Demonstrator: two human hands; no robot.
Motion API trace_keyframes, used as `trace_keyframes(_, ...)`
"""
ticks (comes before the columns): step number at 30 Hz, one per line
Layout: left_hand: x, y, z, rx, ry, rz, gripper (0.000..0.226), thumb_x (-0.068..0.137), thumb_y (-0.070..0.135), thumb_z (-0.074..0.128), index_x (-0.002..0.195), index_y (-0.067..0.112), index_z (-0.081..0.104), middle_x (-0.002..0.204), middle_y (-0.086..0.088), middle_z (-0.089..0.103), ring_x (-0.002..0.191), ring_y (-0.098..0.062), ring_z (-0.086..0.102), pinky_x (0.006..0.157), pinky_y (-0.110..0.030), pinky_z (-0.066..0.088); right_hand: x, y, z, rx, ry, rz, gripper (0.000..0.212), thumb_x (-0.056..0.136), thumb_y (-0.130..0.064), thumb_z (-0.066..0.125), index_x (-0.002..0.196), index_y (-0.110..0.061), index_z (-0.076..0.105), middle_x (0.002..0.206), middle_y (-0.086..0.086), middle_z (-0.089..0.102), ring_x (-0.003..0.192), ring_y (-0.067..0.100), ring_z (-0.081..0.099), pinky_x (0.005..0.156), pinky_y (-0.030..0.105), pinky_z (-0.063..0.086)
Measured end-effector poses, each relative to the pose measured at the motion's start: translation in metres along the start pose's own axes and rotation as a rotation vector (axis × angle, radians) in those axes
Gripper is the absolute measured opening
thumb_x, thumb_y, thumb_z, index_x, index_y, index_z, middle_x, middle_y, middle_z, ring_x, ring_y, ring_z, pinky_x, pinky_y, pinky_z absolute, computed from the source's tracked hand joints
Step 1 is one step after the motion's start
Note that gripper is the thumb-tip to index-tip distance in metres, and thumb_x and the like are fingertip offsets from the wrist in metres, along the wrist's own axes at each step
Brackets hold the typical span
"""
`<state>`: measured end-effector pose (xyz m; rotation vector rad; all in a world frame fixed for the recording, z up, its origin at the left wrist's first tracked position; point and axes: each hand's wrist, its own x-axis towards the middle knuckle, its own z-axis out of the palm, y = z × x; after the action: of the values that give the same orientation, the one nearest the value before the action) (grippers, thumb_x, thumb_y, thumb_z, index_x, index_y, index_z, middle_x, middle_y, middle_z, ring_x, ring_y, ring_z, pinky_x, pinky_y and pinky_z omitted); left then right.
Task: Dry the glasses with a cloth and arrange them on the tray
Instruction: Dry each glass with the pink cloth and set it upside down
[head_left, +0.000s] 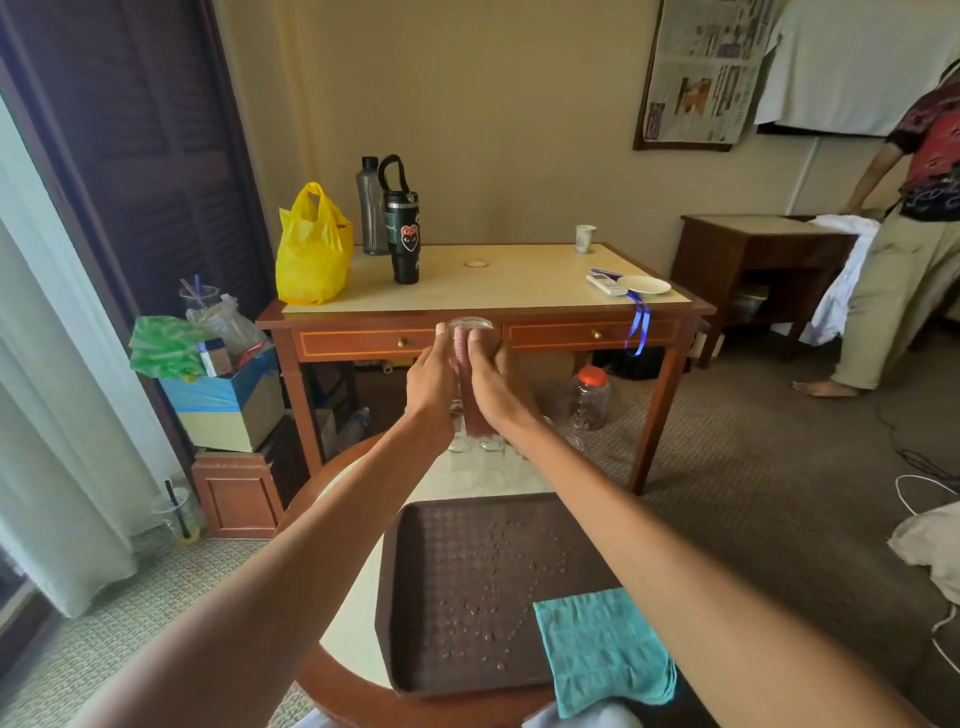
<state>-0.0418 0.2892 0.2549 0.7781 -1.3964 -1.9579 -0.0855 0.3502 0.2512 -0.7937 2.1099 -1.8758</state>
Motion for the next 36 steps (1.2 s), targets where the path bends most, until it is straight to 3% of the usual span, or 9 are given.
trace_keyframes(5,-0.009,-0.001,0.009,0.065,-0.036,0.015,0.036,0.099,0.062,0.053,0.099,0.031,0.07,0.092,0.01,0.07,0.094,-0.008,0.065,0.079,-0.03,0.05,0.006,-0.014,-0.011,0.001,0.033,0.057,0.066,0.095,-0.071,0.021,0.084,-0.023,0.066,0.08,0.008,0.07,0.077,0.025,0.071,0.081,0.05,0.06)
trace_keyframes(10,-0.009,-0.003,0.009,0.11,-0.008,0.066,0.043,0.092,0.06,0.065,0.111,0.022,0.075,0.094,0.009,0.074,0.091,-0.005,0.069,0.071,-0.021,0.052,0.006,-0.019,-0.015,0.106,-0.028,0.163,0.069,0.105,-0.059,0.016,0.112,-0.016,0.07,0.107,0.014,0.072,0.091,0.016,0.068,0.077,0.026,0.057)
trace_keyframes(15,-0.007,0.001,0.007,0.105,0.043,0.045,0.058,0.083,0.069,0.07,0.115,0.021,0.078,0.107,0.001,0.076,0.101,-0.015,0.071,0.089,-0.033,0.056,-0.01,-0.013,-0.022,0.028,-0.148,0.179,0.071,0.105,-0.058,0.007,0.147,-0.017,0.048,0.147,0.011,0.051,0.126,0.024,0.056,0.102,0.025,0.042)
trace_keyframes(18,-0.002,0.006,0.006,0.091,0.025,0.021,0.056,0.084,0.069,0.067,0.111,0.021,0.077,0.105,0.0,0.076,0.101,-0.019,0.071,0.082,-0.036,0.056,-0.013,-0.006,-0.017,-0.004,-0.121,0.122,0.069,0.106,-0.056,0.011,0.12,-0.019,0.067,0.12,0.009,0.07,0.087,0.011,0.069,0.09,0.026,0.055)
trace_keyframes(22,0.006,0.007,0.002,0.033,0.008,0.042,0.038,0.095,0.052,0.066,0.111,0.018,0.07,0.103,0.0,0.072,0.102,-0.017,0.068,0.081,-0.032,0.055,-0.01,-0.006,-0.01,-0.013,-0.108,0.051,0.054,0.108,-0.046,0.028,0.113,-0.007,0.065,0.106,0.018,0.07,0.09,0.029,0.067,0.076,0.033,0.057)
trace_keyframes(25,0.002,0.005,0.001,0.023,-0.002,0.05,0.043,0.1,0.05,0.06,0.126,0.015,0.066,0.113,0.0,0.071,0.104,-0.014,0.064,0.073,-0.025,0.049,-0.005,-0.005,-0.003,0.032,-0.038,-0.003,0.038,0.1,-0.059,0.042,0.09,-0.025,0.057,0.085,0.01,0.066,0.083,0.035,0.066,0.084,0.064,0.054)
trace_keyframes(30,-0.009,0.001,0.003,0.003,-0.045,0.0,0.034,0.104,0.055,0.047,0.108,0.03,0.07,0.086,0.008,0.074,0.086,-0.01,0.066,0.067,-0.027,0.047,0.006,-0.015,-0.011,0.086,-0.018,0.08,0.061,0.102,-0.064,0.027,0.079,-0.018,0.061,0.064,-0.002,0.064,0.059,0.02,0.063,0.065,0.037,0.056)
trace_keyframes(34,-0.013,0.002,0.002,0.037,-0.072,0.065,0.049,0.098,0.056,0.059,0.134,0.024,0.066,0.119,0.002,0.07,0.099,-0.007,0.066,0.075,-0.022,0.049,0.017,-0.012,-0.01,0.063,-0.007,0.187,0.074,0.096,-0.074,0.021,0.089,-0.019,0.07,0.087,0.008,0.073,0.08,0.021,0.071,0.082,0.037,0.059)
trace_keyframes(36,-0.01,0.001,0.001,0.036,-0.058,0.089,0.047,0.096,0.052,0.065,0.133,0.023,0.067,0.113,0.004,0.072,0.094,-0.004,0.065,0.078,-0.023,0.051,0.021,-0.002,-0.005,0.096,-0.019,0.259,0.095,0.07,-0.099,0.019,0.104,-0.027,0.071,0.112,0.011,0.071,0.102,0.027,0.068,0.098,0.047,0.054)
